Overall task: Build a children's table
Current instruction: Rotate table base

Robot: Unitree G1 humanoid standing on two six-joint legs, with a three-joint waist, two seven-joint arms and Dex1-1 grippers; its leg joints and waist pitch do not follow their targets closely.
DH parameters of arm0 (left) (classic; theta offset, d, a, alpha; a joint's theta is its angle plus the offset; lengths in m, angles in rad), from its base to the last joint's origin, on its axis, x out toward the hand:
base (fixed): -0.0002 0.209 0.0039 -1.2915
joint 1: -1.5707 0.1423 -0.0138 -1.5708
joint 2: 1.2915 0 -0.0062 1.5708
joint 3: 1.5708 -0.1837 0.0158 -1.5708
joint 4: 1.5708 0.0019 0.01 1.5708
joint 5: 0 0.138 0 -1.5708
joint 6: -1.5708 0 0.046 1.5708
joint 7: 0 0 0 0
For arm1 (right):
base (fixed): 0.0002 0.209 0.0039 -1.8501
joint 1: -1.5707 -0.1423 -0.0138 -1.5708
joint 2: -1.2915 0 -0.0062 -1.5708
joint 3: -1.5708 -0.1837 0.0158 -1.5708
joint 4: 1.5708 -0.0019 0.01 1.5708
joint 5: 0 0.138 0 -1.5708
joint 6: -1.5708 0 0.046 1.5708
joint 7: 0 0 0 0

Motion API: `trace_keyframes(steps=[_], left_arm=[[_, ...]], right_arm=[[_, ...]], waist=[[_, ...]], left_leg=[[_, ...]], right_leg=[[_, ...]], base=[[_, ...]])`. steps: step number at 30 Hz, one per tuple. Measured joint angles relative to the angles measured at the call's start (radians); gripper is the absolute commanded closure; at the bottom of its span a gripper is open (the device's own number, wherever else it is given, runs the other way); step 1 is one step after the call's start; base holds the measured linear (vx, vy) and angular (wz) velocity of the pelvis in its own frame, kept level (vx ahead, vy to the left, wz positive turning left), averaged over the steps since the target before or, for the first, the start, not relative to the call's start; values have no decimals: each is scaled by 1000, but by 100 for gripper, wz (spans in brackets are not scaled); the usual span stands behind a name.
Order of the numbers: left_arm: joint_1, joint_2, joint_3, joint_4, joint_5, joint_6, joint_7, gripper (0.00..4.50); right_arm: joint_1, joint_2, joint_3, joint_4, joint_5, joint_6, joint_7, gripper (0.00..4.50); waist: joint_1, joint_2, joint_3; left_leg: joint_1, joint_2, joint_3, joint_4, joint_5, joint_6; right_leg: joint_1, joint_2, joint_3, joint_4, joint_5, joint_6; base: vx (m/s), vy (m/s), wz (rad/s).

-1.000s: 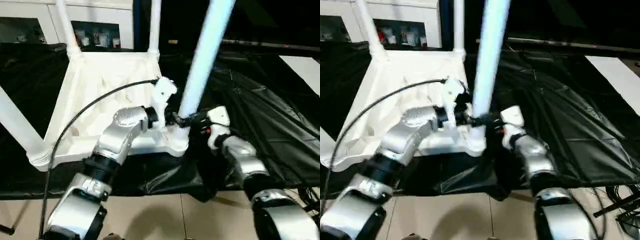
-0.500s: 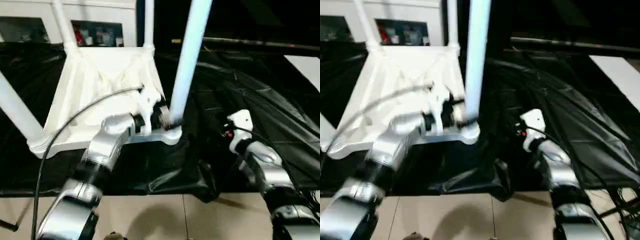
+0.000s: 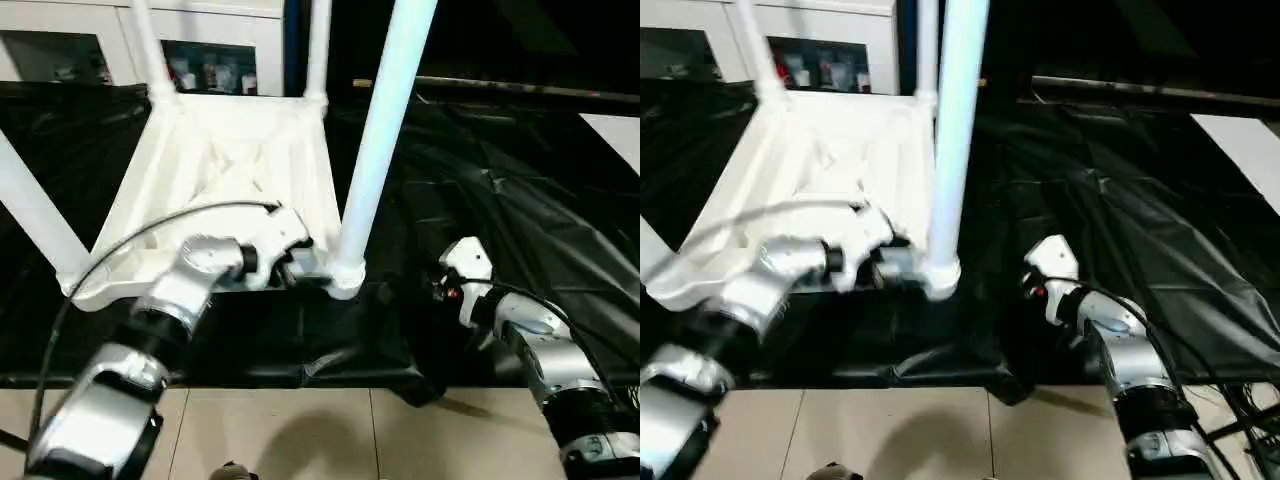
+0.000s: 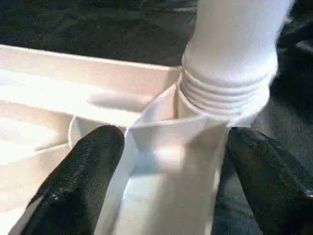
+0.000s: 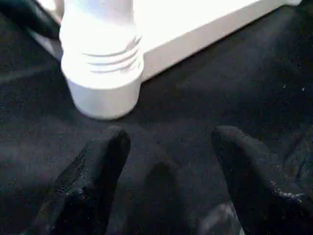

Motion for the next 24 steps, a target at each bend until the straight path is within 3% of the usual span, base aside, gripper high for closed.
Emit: trace_keyframes(steps=[2,5,7,24], left_arm=[[-1,2,0,10,0,-10,-40,86],[-1,7,1,11,-14,-7,-124,129],[-6,16,1,11,-23,-5,-164,127],[-94,11,1,217,21,-60,-204,266]], right_arm=[[5,0,6,0,-4,0,8,133],[15,0,10,-3,-4,2,15,133],[25,-9,16,-10,-4,5,22,133],[29,-46,47,-27,-19,10,79,133]], waist=[[1,0,0],[2,0,0],[3,0,0],[11,0,0]], left_leg=[[0,0,0,0,0,0],[-1,0,0,0,1,1],[-1,0,0,0,1,1],[-1,0,0,0,2,3]], right_leg=[[0,0,0,0,0,0],[-1,0,0,0,0,0],[-1,0,0,0,0,0],[0,0,0,0,0,0]], base=[[0,0,0],[0,0,0],[0,0,0],[0,0,0]])
